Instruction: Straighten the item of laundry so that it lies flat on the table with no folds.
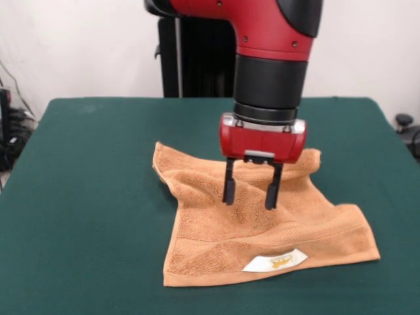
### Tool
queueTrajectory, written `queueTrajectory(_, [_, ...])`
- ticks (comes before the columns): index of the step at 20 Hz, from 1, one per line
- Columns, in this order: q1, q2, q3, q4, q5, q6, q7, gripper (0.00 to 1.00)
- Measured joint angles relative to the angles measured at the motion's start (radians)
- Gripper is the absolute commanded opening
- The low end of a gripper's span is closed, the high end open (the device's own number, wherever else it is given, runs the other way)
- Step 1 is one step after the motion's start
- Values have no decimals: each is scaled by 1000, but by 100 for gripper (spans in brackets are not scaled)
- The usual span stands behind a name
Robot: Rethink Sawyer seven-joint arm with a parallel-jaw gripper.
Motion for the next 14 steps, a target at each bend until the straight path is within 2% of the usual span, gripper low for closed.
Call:
queueTrajectory(8, [-11,12,10,-28,0,0,0,100])
queueTrajectory(14, [-14,92,21,-95,0,-11,0,100])
